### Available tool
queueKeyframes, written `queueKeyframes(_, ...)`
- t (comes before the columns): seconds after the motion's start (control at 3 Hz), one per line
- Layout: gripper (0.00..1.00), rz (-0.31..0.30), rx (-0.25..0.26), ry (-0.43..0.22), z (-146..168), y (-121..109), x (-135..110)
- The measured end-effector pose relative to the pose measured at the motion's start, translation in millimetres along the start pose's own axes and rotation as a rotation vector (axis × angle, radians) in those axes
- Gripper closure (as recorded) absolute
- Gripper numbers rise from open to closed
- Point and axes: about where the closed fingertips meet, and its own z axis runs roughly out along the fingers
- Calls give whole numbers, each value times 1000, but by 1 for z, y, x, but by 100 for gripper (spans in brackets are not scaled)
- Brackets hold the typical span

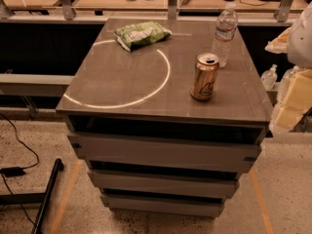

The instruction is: Pick water bottle

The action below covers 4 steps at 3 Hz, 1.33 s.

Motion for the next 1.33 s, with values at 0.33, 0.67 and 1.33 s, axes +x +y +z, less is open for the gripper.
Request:
queueKeyframes(0.33, 0, 0, 0, 0, 0, 0, 0)
queueKeyframes(0.67, 0, 12, 37, -26, -3, -20, -2)
queueKeyframes(1.33, 0, 96, 183, -175, -14, -135, -14)
